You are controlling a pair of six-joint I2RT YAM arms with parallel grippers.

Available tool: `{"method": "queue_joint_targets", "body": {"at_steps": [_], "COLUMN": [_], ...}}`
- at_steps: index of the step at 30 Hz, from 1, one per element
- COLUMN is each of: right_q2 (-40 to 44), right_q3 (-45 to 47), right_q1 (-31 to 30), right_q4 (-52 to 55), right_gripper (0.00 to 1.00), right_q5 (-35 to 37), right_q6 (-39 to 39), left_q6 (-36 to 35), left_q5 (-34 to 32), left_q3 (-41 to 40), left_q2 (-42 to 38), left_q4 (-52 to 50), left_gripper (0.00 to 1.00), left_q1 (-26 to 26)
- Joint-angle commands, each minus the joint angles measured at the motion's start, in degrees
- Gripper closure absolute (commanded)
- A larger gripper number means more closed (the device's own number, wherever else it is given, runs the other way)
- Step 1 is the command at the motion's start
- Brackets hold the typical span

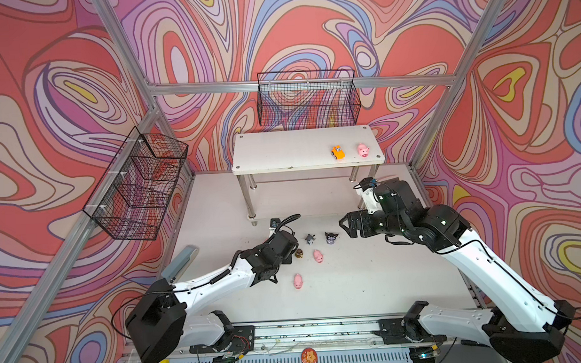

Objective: Organize plastic toys on shelves
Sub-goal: Pick up the plastic toy from the center of the table.

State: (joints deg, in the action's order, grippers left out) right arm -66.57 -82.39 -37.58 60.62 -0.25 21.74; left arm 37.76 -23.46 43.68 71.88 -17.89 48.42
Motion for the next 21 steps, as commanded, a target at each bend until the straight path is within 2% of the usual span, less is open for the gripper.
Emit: {"method": "queue_joint_targets", "body": {"at_steps": [1, 11, 16, 21], "right_q2": [1.34, 3.98, 4.08, 4.97], "right_q3": [1.29, 3.49, 1.35, 0.39], "right_q1": [-0.21, -0.21, -0.20, -0.19], "right_q4": [-1.21, -1.93, -1.63, -2.25], "right_gripper": [0.02, 0.02, 0.02, 0.01], "right_q5": [0.18, 0.58, 1.39, 1.05], "right_q6": [0.04, -0.09, -1.39, -1.79], "left_q6": [0.87, -0.77, -2.39, -4.65], "left_q5": [-3.95, -6.04, -8.31, -10.17], "left_q3": [4.29, 21.03, 32.97, 45.96], "left_q2": [-3.30, -7.47, -4.65, 1.39], "left_q4": [-11.24, -26.77, -32.20, -35.50], "left_gripper": [0.74, 0.73, 0.73, 0.73], "left_q1": [1.44, 3.19, 3.22, 3.19]}}
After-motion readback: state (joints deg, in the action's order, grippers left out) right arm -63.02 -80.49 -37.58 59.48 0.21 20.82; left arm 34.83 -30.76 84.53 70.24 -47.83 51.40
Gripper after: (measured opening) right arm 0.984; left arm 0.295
